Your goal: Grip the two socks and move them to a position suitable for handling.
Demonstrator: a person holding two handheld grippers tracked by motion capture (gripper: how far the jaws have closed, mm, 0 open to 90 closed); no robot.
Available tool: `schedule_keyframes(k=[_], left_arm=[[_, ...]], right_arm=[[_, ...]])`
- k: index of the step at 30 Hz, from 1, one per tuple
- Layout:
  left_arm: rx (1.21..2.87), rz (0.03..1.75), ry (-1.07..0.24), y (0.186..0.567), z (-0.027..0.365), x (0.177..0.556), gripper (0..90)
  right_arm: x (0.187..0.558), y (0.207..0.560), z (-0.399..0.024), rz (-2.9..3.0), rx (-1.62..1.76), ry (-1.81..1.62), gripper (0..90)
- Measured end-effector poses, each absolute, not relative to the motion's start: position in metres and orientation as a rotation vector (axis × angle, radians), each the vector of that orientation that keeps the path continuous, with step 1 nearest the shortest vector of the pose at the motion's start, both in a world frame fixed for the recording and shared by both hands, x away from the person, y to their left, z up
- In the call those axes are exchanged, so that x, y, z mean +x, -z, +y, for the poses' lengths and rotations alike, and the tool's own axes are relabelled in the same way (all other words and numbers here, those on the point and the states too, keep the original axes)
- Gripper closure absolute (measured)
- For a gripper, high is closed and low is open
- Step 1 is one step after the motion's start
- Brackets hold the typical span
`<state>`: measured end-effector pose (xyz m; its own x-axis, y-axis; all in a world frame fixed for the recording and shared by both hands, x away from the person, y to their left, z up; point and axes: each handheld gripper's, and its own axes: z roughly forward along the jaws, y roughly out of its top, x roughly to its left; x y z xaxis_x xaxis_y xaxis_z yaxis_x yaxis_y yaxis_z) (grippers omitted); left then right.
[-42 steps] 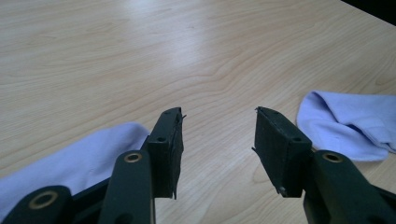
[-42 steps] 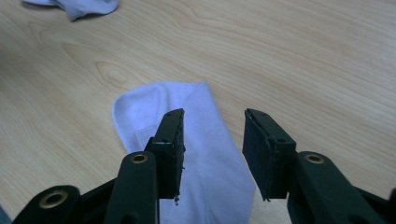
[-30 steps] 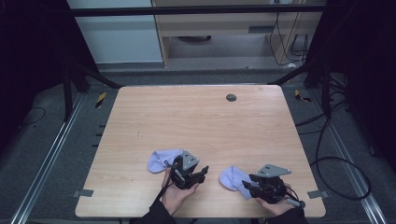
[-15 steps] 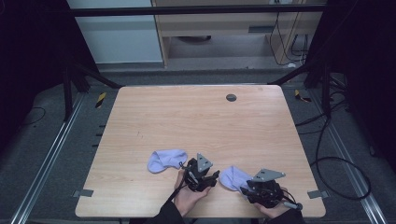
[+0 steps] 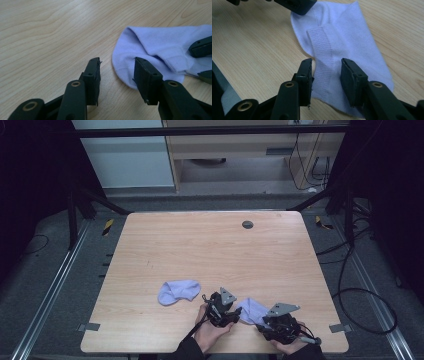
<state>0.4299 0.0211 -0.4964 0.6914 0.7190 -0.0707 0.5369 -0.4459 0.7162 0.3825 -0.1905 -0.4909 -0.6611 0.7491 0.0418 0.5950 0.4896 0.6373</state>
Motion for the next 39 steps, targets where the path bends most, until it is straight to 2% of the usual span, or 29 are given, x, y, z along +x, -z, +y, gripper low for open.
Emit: schedule_keyframes(k=[5, 11, 12, 15, 25, 39], left_arm=[[2.164, 0.958, -0.302, 0.498, 0.02, 0.43, 59.9], [2.165, 0.962, -0.307, 0.498, 0.018, 0.428, 68.4], [2.169, 0.96, -0.315, 0.498, 0.017, 0.428, 70.2], [2.169, 0.966, -0.318, 0.498, 0.016, 0.428, 75.2], [2.164, 0.977, -0.294, 0.498, 0.015, 0.428, 87.0], [2.172, 0.933, -0.285, 0.497, 0.017, 0.428, 88.6]], right_arm=[[0.382, 0.491, -0.191, 2.491, 1.151, -0.922, 64.9], [0.382, 0.491, -0.19, 2.479, 1.137, -0.89, 73.8], [0.383, 0.491, -0.19, 2.474, 1.141, -0.883, 78.7], [0.383, 0.491, -0.19, 2.472, 1.148, -0.886, 83.1], [0.384, 0.481, -0.194, 2.421, 1.161, -1.003, 84.3], [0.398, 0.463, -0.211, 2.147, 1.303, -1.142, 83.8]])
